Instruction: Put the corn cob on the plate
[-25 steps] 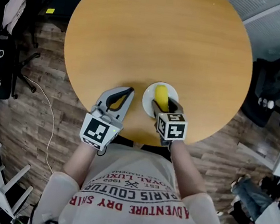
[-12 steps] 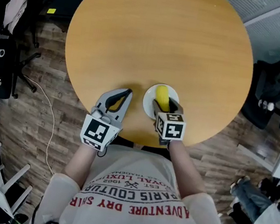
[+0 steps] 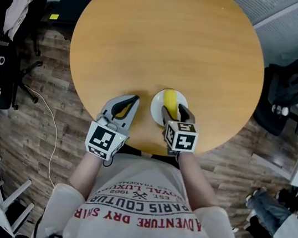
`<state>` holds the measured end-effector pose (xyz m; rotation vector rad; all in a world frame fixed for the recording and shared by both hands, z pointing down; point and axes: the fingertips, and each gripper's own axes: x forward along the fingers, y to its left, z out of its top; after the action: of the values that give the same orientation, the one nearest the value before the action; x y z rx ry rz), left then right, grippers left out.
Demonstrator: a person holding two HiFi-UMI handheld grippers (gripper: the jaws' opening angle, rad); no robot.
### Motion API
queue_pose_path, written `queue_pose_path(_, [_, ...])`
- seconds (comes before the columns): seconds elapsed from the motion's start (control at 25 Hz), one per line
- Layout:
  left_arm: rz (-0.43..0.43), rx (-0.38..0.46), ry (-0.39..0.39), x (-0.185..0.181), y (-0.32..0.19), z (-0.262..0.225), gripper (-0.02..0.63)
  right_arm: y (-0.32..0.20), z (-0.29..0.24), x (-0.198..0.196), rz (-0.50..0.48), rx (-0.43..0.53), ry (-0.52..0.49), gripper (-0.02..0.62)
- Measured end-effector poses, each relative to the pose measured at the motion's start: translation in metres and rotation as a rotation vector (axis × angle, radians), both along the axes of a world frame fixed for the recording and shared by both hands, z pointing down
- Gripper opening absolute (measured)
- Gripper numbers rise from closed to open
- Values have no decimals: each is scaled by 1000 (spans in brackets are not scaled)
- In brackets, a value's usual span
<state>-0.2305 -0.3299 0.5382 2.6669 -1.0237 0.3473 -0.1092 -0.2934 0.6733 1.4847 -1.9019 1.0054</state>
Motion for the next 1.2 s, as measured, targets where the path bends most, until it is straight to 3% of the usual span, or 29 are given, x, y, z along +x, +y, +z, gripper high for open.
queue_pose_path(0.16, [15,18,7,5,3,-8,32,-1,-30,3,20,86,10,262])
queue_pose_path(0.28, [32,34,9,11,9,-13,32,3,-49,9,38,136,29,101])
queue_pose_path(0.48, [60,82,11,21,9,-30,32,6,-77,16,51,206,32,46])
queue_pose_path(0.64, [71,120,16,24,11,-44,32,9,-102,17,50,290,18,31])
queue_pose_path(0.96, [62,205,30,25,3,-83,32,0,-192,22,-13,596,68,29])
queue_pose_path(1.2, [47,258,38,20,-5,-108,32,-5,-236,26,-18,739,89,29])
